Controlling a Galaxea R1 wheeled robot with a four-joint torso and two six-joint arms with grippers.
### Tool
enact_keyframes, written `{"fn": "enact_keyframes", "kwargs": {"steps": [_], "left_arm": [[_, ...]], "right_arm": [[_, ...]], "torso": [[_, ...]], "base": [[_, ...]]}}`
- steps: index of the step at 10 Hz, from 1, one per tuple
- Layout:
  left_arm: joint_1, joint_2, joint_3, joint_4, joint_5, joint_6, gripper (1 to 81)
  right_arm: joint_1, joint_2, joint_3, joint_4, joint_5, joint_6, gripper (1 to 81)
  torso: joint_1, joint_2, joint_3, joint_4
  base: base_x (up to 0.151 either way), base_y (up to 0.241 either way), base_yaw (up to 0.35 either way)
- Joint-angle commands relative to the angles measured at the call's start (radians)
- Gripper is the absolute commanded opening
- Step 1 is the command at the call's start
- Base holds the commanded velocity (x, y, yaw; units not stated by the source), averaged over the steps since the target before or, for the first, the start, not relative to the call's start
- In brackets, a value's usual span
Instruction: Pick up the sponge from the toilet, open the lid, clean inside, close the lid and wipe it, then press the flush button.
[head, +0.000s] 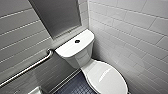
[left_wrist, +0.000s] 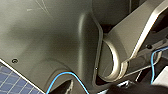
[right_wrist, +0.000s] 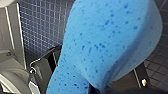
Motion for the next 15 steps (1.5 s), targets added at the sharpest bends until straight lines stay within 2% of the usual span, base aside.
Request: {"fn": "enact_keyframes", "kwargs": {"steps": [1,3,4,5,6,8,11,12,15], "left_arm": [[0.007,-0.02,0.01,-0.006,0.092,0.001,81.1],[0.016,-0.019,0.01,-0.006,0.097,0.001,81.1],[0.022,-0.014,0.02,-0.012,0.106,0.0,81.1],[0.037,-0.003,0.017,-0.004,0.103,0.001,81.1],[0.045,-0.002,0.01,-0.004,0.095,0.001,81.1],[0.048,-0.005,0.009,-0.006,0.094,0.001,81.1],[0.048,0.001,0.007,-0.012,0.094,0.001,81.1],[0.053,0.007,0.004,-0.009,0.092,0.001,81.1],[0.056,0.062,-0.104,-0.004,0.1,0.001,81.1]], "right_arm": [[-0.238,0.144,-0.149,-0.213,0.111,-0.016,1.0],[-0.318,0.204,-0.212,-0.239,0.197,-0.014,1.0],[-0.335,0.216,-0.232,-0.24,0.208,-0.014,1.0],[-0.349,0.219,-0.24,-0.245,0.213,-0.016,1.0],[-0.358,0.232,-0.259,-0.245,0.226,-0.014,1.0],[-0.362,0.284,-0.321,-0.253,0.236,-0.016,1.0],[-0.373,0.367,-0.426,-0.26,0.231,-0.016,1.0],[-0.378,0.397,-0.464,-0.286,0.233,-0.014,1.0],[-0.396,0.5,-0.614,-0.291,0.223,-0.014,1.0]], "torso": [[-0.063,0.098,0.0,0.0],[-0.102,0.159,0.097,0.0],[-0.119,0.187,0.107,0.0],[-0.138,0.219,0.134,-0.047],[-0.158,0.248,0.159,-0.051],[-0.203,0.316,0.128,-0.026],[-0.258,0.401,0.146,-0.032],[-0.285,0.442,0.225,-0.032],[-0.342,0.531,0.304,-0.032]], "base": [[0.0,0.0,0.0],[0.0,0.0,0.0],[0.0,0.0,0.0],[0.0,0.0,0.0],[0.0,0.0,0.0],[0.0,0.0,0.0],[0.0,0.0,0.0],[0.0,0.0,0.0],[0.0,0.0,0.0]]}}
